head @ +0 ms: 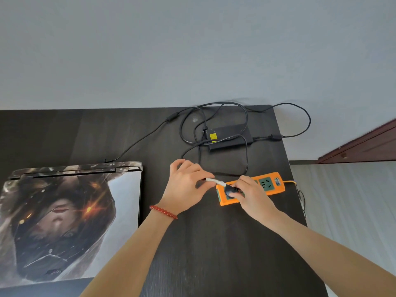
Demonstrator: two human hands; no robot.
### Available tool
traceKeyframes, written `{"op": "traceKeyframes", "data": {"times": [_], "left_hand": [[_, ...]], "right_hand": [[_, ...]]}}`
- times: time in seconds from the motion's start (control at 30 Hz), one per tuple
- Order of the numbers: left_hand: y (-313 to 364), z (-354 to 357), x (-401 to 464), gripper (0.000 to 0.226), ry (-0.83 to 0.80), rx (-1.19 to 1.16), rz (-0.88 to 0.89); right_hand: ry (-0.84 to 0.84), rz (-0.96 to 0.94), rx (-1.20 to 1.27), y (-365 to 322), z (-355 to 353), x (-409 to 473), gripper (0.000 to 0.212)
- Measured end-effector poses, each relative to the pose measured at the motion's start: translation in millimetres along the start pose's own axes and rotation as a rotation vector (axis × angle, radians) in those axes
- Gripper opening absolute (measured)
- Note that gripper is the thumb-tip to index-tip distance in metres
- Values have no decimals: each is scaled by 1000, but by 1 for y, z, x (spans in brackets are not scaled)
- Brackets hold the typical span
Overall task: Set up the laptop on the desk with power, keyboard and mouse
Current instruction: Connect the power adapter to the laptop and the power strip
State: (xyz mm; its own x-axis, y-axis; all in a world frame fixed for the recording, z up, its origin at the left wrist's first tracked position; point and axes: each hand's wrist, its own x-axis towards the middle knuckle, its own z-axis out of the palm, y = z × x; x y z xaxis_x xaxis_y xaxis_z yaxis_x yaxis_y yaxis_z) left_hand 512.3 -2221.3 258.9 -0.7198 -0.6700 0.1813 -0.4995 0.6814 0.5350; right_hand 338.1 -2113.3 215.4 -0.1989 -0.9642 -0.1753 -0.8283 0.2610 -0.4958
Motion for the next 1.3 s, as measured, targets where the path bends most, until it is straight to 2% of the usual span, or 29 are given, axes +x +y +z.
{"op": "traceKeyframes", "data": {"times": [0.17, 0.47, 0.63, 0.83, 0.97, 1.13, 1.3], "left_hand": [[-9, 3, -18, 12, -47, -26, -69], [-16, 3, -10, 15, -51, -13, -84], [-4, 4, -19, 14, -8, 2, -10], [0, 4, -15, 13, 21, 49, 12], [-4, 9, -15, 14, -7, 71, -63], [-12, 15, -12, 22, -151, 148, -177], [6, 7, -24, 39, -51, 176, -263]], "right_hand": [[14, -36, -68, -5, 1, -1, 16], [43, -8, -140, -13, 6, -1, 16], [74, -29, -116, -11, 5, -6, 13], [98, -30, -313, -16, 8, -3, 14], [80, 25, -227, -13, 11, -3, 12], [72, 65, -153, -9, 13, -2, 13], [148, 180, -53, -22, 14, 4, 14]]}}
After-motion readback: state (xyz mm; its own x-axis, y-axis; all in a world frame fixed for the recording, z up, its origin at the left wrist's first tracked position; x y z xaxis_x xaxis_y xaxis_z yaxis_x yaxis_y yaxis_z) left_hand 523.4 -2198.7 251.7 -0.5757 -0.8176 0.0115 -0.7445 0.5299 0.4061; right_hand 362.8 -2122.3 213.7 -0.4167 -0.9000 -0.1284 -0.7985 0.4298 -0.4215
